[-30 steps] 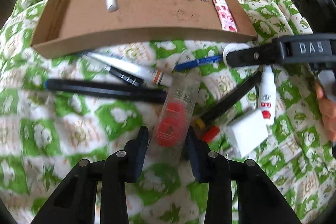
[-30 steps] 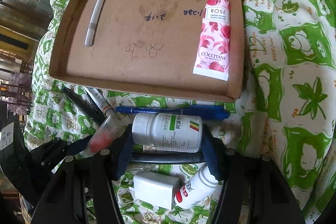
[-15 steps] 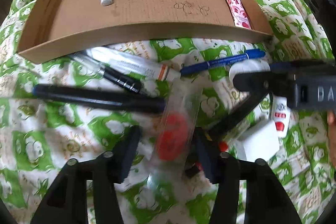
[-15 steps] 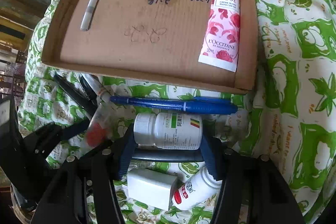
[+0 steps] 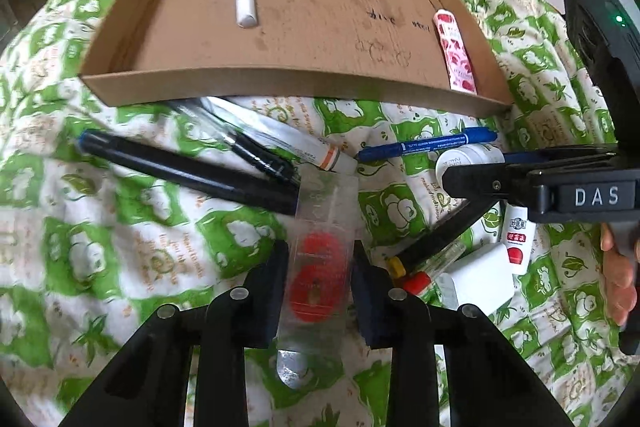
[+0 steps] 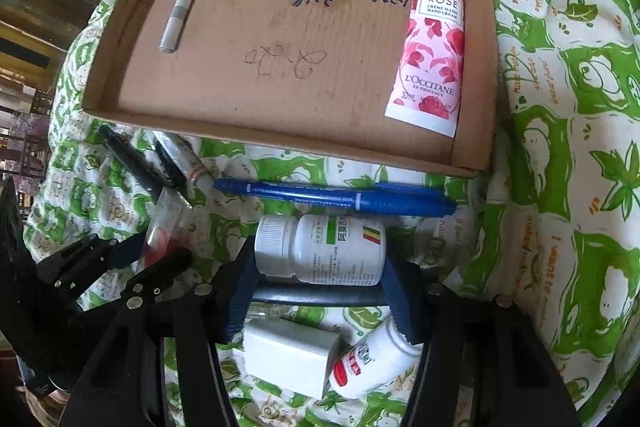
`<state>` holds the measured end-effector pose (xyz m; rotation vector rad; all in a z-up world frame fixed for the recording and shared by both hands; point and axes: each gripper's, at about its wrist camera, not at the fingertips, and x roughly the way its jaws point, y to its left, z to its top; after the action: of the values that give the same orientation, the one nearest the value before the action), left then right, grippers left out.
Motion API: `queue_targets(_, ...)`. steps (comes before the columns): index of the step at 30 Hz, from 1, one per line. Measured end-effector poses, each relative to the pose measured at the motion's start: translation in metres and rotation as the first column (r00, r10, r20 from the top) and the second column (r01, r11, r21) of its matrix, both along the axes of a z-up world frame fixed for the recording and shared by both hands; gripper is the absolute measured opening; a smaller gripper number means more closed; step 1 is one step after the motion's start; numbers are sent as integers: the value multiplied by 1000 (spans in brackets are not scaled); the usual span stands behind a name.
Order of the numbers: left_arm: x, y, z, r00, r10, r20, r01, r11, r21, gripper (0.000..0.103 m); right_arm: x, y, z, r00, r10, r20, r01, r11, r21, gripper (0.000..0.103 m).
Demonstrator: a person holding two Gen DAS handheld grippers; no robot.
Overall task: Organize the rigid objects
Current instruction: 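Grasp the white pill bottle with the right tool while the left tool grasps the clear box, then carry the clear box into the tray with the left tool while the right tool places the pill bottle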
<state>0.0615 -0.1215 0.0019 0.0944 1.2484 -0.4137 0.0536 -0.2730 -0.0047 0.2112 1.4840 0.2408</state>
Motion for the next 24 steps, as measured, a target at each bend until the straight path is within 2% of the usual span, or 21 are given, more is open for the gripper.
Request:
queue_targets(5,-3,14,19,999,39,27,-38,998,-45,31,-4,1,13,1000,7,14,-8,998,56,57)
queue_targets(8,-6,26,30,996,67,60,-62,995,-76,31,-4,-1,31,999,0,42,-5,994,111,57)
queue_targets(12,-7,35,48,988,103,116,-88,988,-126,31,4,-30,77,981,-75,179,45,985,167,57)
queue_targets(15,-3,33,57,986,101,131,-82,986,-145,31,9,-55,95,959,-152,238,111,978,177,57)
queue_targets(20,5,17,61,986,81,144,-62,989,-136,31,17,-91,91,941,-254,222,210,956,204,57)
queue_targets(24,9,5,67,987,56,153,-36,991,-128,31,20,-107,84,940,-275,204,233,950,207,57)
